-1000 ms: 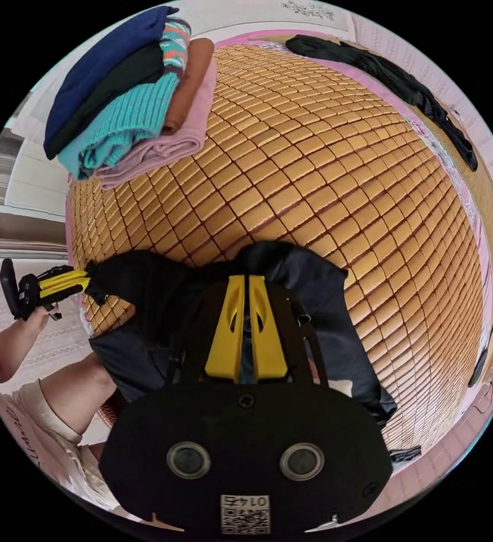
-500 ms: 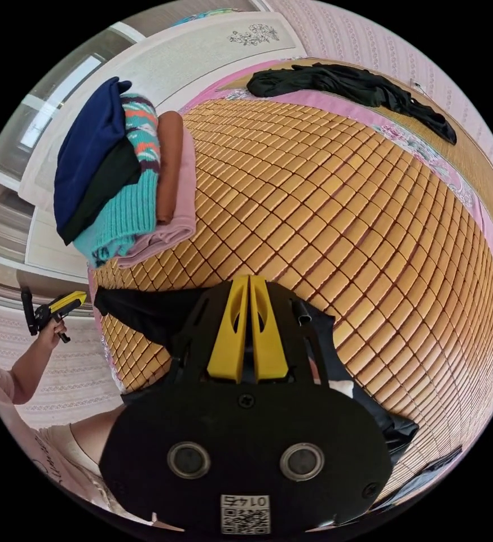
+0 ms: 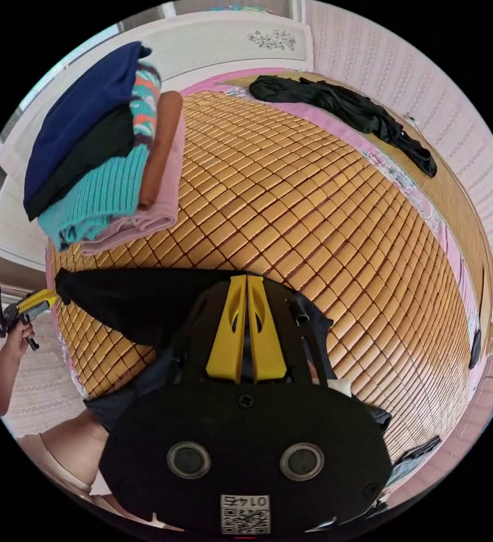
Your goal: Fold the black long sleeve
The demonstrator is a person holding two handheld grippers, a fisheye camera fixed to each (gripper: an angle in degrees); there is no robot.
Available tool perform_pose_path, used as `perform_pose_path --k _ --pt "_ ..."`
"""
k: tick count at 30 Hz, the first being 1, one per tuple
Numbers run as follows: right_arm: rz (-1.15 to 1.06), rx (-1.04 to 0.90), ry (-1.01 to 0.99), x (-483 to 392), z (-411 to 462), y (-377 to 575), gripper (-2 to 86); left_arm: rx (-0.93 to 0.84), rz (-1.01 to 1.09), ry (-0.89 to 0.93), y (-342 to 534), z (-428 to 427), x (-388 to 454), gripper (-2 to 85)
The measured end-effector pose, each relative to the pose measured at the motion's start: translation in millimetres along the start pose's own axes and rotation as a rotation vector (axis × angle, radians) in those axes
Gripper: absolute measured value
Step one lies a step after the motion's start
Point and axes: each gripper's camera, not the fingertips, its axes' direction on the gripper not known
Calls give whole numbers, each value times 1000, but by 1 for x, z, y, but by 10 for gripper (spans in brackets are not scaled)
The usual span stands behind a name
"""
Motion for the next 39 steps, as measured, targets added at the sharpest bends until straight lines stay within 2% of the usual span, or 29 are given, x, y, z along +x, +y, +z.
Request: perform_pose_path --k 3,5,10,12,14,16,18,20,23,25,26,29,34,36,38,39 --pt "67 -11 11 11 13 -1 -10 19 33 -4 0 -6 3 81" --pt "47 -84 39 4 33 0 -9 36 61 -25 -4 -7 4 82" --pt "20 -44 91 -6 43 6 -9 143 233 -113 -26 -2 7 80" --pt "34 -41 78 -4 45 6 -9 59 333 -91 -31 17 13 38" --pt "46 -44 59 -1 49 6 -9 61 385 -89 -27 13 17 13" --pt "47 -44 51 0 50 7 -9 4 365 -68 -27 2 15 5" --pt "48 -42 47 1 52 8 -9 -13 349 64 -26 -36 11 0" --pt "29 -39 60 -2 54 10 -9 -65 401 99 -33 -68 17 -1" --pt "12 -32 71 -5 56 13 -7 -82 491 -9 -47 -95 24 -2" --pt "16 -31 72 -6 58 13 -7 -67 443 -103 -60 -86 14 -2" --pt "22 -33 68 -5 58 13 -7 -48 354 -136 -71 -77 1 0" --pt "23 -39 51 -2 60 13 -7 21 199 18 -85 -67 -25 17" --pt "18 -35 37 0 60 14 -7 -84 175 -27 -81 -38 -44 73" --pt "23 -34 40 -1 61 15 -7 -105 117 63 -83 -17 -49 92" --pt "20 -37 51 -3 61 14 -7 -126 107 81 -87 -3 -42 77" --pt "17 -39 55 -4 61 14 -7 -85 166 25 -87 -6 -32 37"
